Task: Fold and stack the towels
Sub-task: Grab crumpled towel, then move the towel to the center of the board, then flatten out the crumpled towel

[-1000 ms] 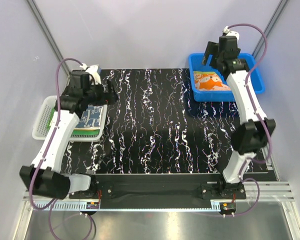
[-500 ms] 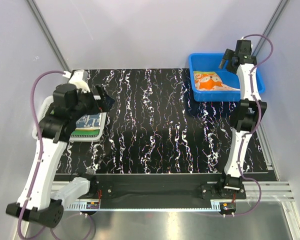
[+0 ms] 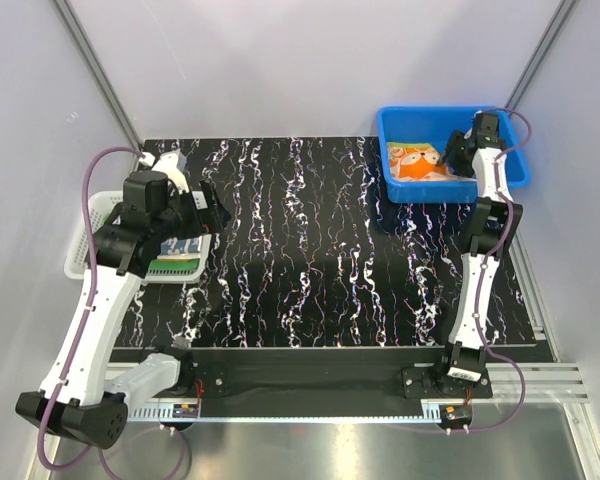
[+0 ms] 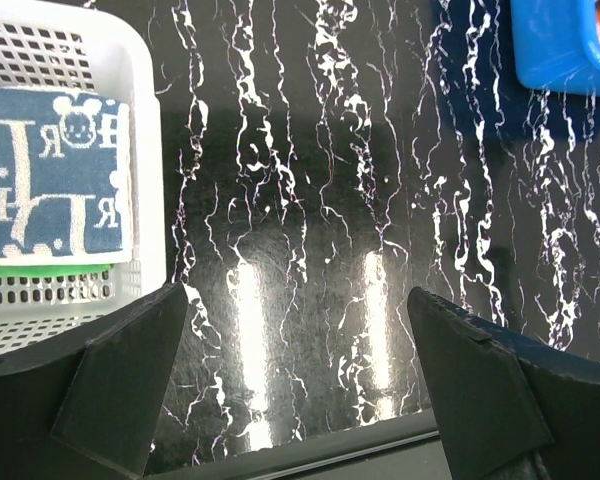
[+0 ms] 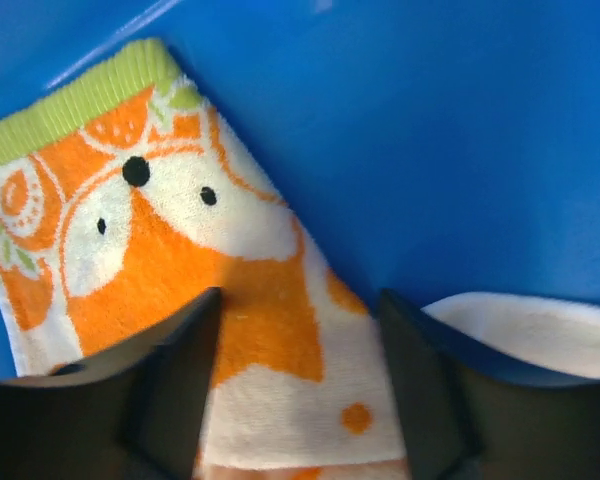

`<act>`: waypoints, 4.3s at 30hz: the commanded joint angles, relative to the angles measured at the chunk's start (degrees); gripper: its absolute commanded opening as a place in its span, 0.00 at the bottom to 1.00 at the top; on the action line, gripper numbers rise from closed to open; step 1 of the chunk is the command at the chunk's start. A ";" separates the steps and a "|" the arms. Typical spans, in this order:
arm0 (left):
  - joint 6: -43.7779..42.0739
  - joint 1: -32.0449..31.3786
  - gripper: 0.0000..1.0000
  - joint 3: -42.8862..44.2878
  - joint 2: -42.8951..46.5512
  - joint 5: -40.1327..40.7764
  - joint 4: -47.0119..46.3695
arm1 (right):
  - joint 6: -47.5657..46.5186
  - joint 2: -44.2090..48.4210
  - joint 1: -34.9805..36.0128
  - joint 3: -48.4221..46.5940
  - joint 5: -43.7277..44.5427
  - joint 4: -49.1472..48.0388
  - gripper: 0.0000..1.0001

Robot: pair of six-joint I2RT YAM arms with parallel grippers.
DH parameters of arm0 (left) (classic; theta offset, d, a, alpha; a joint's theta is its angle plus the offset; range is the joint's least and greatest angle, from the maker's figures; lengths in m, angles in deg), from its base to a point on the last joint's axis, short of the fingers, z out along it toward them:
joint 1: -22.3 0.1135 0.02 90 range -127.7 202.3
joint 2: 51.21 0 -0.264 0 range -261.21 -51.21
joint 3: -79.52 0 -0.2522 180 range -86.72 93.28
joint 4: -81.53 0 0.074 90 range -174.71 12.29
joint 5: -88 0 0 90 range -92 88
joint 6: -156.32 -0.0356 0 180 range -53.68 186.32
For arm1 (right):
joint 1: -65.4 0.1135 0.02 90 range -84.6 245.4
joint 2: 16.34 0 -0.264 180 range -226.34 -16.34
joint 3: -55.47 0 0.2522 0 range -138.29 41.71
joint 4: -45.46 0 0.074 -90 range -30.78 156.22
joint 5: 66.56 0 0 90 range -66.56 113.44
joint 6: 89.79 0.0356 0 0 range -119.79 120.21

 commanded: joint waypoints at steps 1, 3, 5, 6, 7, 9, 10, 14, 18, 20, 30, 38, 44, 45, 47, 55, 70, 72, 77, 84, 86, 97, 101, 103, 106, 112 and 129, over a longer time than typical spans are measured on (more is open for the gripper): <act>0.02 -0.17 0.99 2.53 -1.37 0.49 -1.29 | -1.54 0.44 -0.47 -1.56 -5.04 -0.91 0.64; -0.25 -0.26 0.99 2.96 -2.16 0.66 -0.85 | -2.51 -0.26 -0.38 -1.91 -6.53 -0.73 0.58; -0.34 -0.17 0.99 2.97 -2.25 0.84 -0.67 | -2.86 -0.79 -0.38 -1.74 -7.67 -1.00 0.40; -0.51 -0.17 0.99 2.79 -2.25 0.93 -0.50 | -3.21 -1.49 -0.38 -1.74 -8.29 -1.43 0.33; -0.60 -0.17 0.99 2.53 -2.17 1.19 -0.41 | -3.22 -1.93 -0.47 -1.74 -8.73 -1.70 0.28; -1.21 -0.17 0.99 1.92 -1.64 1.10 -1.02 | -3.13 -2.81 -0.47 -2.18 -11.36 -2.66 0.13; -1.30 -0.17 0.99 1.22 -1.38 1.10 -1.37 | -3.13 -2.90 -0.38 -2.09 -12.50 -3.54 0.08; -0.16 -0.17 0.99 -0.63 -0.23 1.37 -3.65 | -1.29 -1.06 -0.38 -0.34 -20.67 -12.04 0.00; 1.51 -0.17 0.99 -1.52 -0.76 -1.08 -6.38 | 1.44 4.90 -0.38 2.30 -25.95 -20.23 0.00; 0.38 -0.17 0.99 -1.69 -1.37 -3.98 -8.04 | 3.45 7.28 -0.38 4.14 -27.97 -25.13 0.00; -3.35 -0.17 0.99 -10.19 8.27 -1.66 -36.52 | 9.61 21.24 0.05 13.01 -31.67 -38.60 0.00; -0.26 -0.08 0.99 -12.07 7.60 -5.04 -37.16 | 6.72 35.49 2.60 19.07 -34.31 -33.09 0.00; 1.26 -0.26 0.99 -12.69 5.31 -12.96 -34.81 | 3.03 56.47 9.00 31.54 -37.64 -26.69 0.00; 1.25 -0.34 0.99 -10.42 4.44 -11.39 -32.95 | 2.59 58.52 10.33 32.88 -38.43 -25.09 0.00; -0.15 -0.34 0.99 -8.12 3.90 -11.73 -28.04 | 1.36 65.17 15.58 39.52 -38.97 -22.02 0.00; -1.57 -0.26 0.97 -6.86 4.87 -7.07 -17.55 | 6.00 86.29 26.50 83.77 -37.92 -25.51 0.03; -2.19 -17.21 0.80 -12.67 -9.89 -1.01 -19.92 | 12.26 98.02 28.53 105.15 -11.01 -20.66 0.58; 0.44 -17.66 0.80 -16.17 -12.09 -3.72 -24.30 | 8.75 90.38 28.62 103.65 -12.94 -22.70 0.56; 0.46 -18.54 0.77 -16.20 -20.86 -6.55 -28.10 | 0.05 72.47 28.53 92.50 -17.96 -21.31 0.56; -1.74 -18.36 0.69 -3.81 -37.22 3.21 -28.01 | 6.01 62.14 28.53 83.77 7.14 -17.16 0.46; -2.79 -18.45 0.67 -0.13 -42.12 3.21 -28.53 | 6.62 61.18 28.45 84.92 9.62 -19.01 0.45; -4.12 -18.62 0.59 7.54 -55.33 1.63 -30.20 | 4.08 56.34 23.27 90.00 6.31 -25.15 0.43; -3.59 -19.32 0.55 8.50 -58.93 1.02 -29.68 | 5.40 55.02 20.36 90.72 2.17 -25.78 0.44; -3.24 -19.94 0.54 8.50 -59.47 1.01 -29.24 | 5.75 54.93 20.27 90.54 2.96 -24.99 0.44; -2.54 -21.26 0.53 8.33 -60.08 2.07 -28.88 | 6.27 54.06 20.36 90.72 2.26 -25.08 0.44; -2.27 -22.40 0.49 9.56 -61.75 2.59 -26.17 | 6.19 52.56 20.27 90.10 -1.87 -25.25 0.42; -1.57 -22.84 0.00 9.29 -60.70 2.33 -24.23 | 10.14 54.14 21.94 92.48 -3.46 -21.48 0.29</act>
